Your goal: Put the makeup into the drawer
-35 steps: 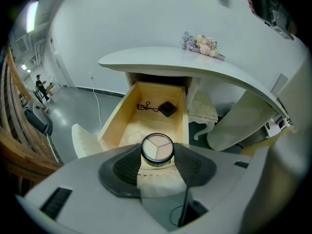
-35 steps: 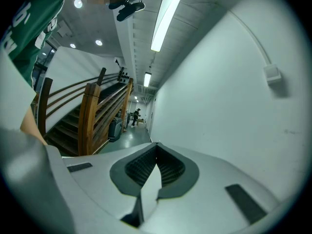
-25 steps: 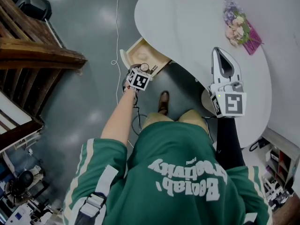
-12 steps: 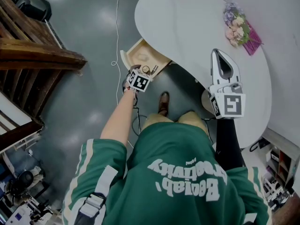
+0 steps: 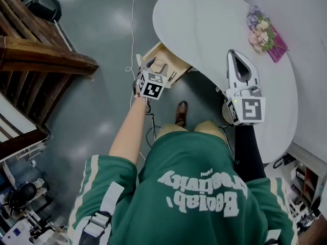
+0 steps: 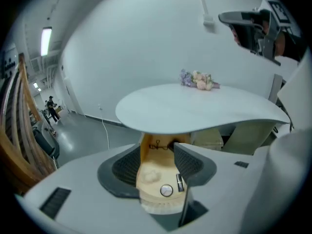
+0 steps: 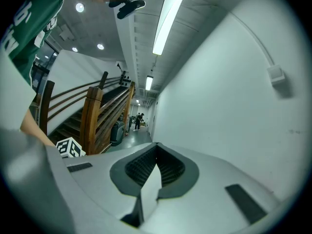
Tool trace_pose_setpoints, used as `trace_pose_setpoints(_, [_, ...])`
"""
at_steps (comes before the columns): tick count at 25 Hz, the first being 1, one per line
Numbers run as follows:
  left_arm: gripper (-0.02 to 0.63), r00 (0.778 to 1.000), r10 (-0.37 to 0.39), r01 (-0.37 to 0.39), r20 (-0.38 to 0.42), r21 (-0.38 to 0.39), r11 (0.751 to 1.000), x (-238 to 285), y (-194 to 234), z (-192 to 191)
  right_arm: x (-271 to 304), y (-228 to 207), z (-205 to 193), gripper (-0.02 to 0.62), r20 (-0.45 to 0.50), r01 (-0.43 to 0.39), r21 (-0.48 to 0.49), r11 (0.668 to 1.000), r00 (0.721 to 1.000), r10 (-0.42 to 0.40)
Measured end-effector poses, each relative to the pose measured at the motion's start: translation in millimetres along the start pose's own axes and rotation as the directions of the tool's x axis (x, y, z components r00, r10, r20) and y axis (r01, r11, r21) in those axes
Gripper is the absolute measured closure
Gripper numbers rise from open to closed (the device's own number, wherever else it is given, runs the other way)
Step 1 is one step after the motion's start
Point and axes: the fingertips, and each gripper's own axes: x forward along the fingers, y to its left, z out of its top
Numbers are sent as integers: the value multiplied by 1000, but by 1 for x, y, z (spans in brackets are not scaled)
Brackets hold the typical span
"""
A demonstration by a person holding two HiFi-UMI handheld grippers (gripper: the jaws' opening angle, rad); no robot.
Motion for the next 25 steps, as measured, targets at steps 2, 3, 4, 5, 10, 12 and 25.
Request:
trace_pose_setpoints(2, [374,995,27,-28,98,1,1000,-23,7,41,6,5,7,586,20,-12,5,1000,1000,11])
trace_pose_setpoints(3, [374,989,40,-40,145,-7,999,-36,11,60,8,8,10,586,29,-18,5,1000,999,18])
trace_pose_setpoints(4, [374,980,51,-48,191,-20,999,-50,13,79,10,11,14,586,37,-25,4,1000,999,25])
trace_pose_setpoints(5, [374,970,60,-53,237,-35,998,-64,16,97,12,14,17,586,44,-32,1,999,999,32])
trace_pose_setpoints(10, [374,895,109,-102,432,-39,994,-129,23,173,20,24,32,586,78,-51,-10,999,996,52])
trace_pose_setpoints(12, [374,864,119,-117,490,-35,992,-151,21,195,22,27,37,586,86,-56,-18,998,995,57])
trace_pose_setpoints(25, [591,771,210,-214,601,-67,975,-191,28,227,17,25,49,586,111,-56,-33,998,992,59])
